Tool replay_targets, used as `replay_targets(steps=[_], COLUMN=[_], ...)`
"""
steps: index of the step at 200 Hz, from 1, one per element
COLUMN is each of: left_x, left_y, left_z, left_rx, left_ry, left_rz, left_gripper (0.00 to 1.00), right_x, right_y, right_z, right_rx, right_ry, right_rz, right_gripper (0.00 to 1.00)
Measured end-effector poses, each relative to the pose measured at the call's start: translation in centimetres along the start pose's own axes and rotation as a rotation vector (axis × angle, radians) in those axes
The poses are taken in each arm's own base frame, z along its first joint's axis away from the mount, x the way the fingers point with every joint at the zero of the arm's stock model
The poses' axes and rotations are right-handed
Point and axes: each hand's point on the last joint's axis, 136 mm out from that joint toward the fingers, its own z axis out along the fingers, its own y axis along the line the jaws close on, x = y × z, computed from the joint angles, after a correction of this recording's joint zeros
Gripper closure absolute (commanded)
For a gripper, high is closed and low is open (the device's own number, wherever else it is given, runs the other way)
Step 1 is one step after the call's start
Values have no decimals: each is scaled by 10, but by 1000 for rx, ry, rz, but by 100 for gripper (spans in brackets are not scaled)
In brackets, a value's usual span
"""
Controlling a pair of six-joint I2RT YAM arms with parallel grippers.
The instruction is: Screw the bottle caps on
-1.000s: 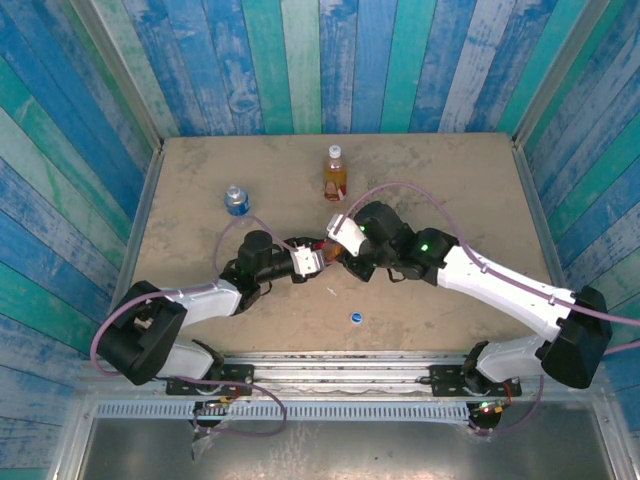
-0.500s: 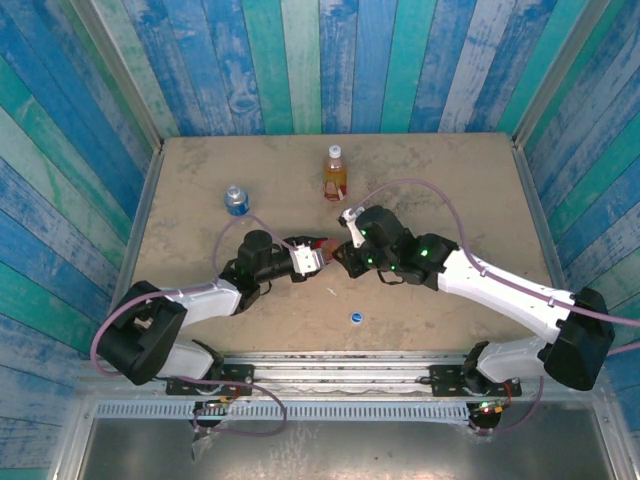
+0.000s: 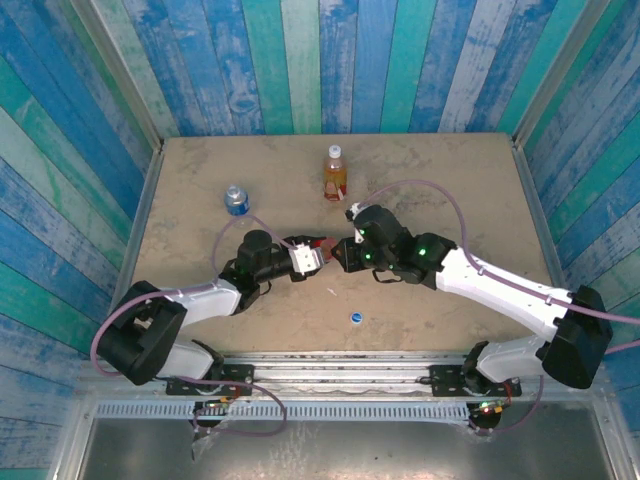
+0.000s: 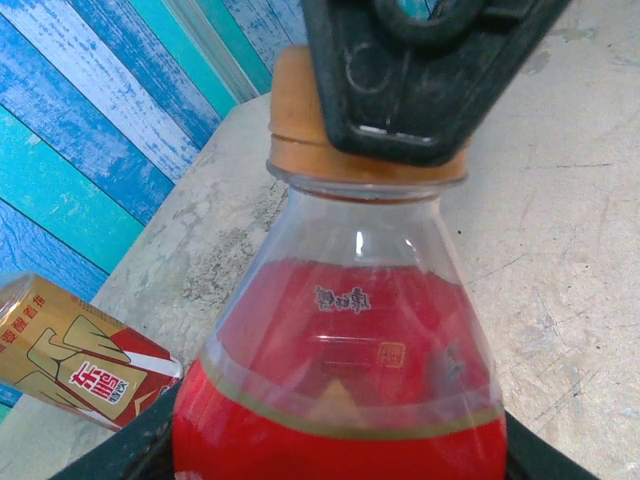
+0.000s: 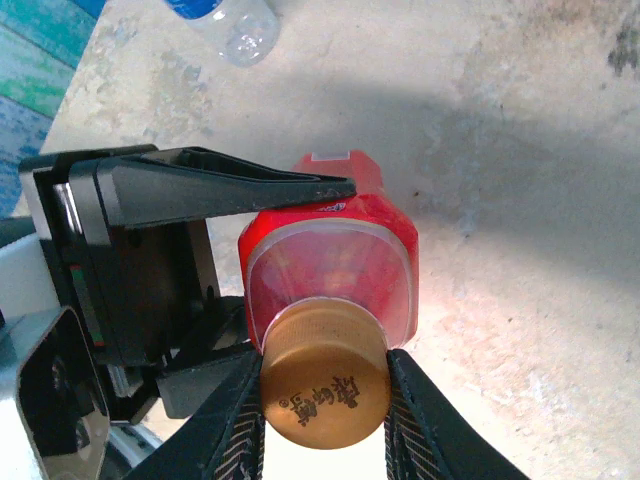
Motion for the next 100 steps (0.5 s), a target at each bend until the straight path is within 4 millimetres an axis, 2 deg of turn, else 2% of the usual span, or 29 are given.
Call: replay_targets(steps=[16, 32, 53, 72, 100], left_x=[-2, -4, -8, -14, -27], left_y=[-1, 1, 6, 9, 15], left_z=[0, -1, -3, -6, -5], left_rx=[5, 10, 20, 31, 58], left_ry=[-8, -24, -52, -86, -133], left_rz=[-19, -63, -168, -265, -372], left_gripper=[48, 49, 50, 50, 50], right_x=[-4, -12, -27, -37, -43], right_y=[3, 10, 24, 33, 34], right_z=[-5, -18, -43, -62, -66], right_rx=[-18, -50, -111, -155, -173], right_ry=[-27, -81, -197, -323, -416], right_rz=[-136, -286, -457, -548, -582], right_gripper=[35, 23, 21, 27, 32])
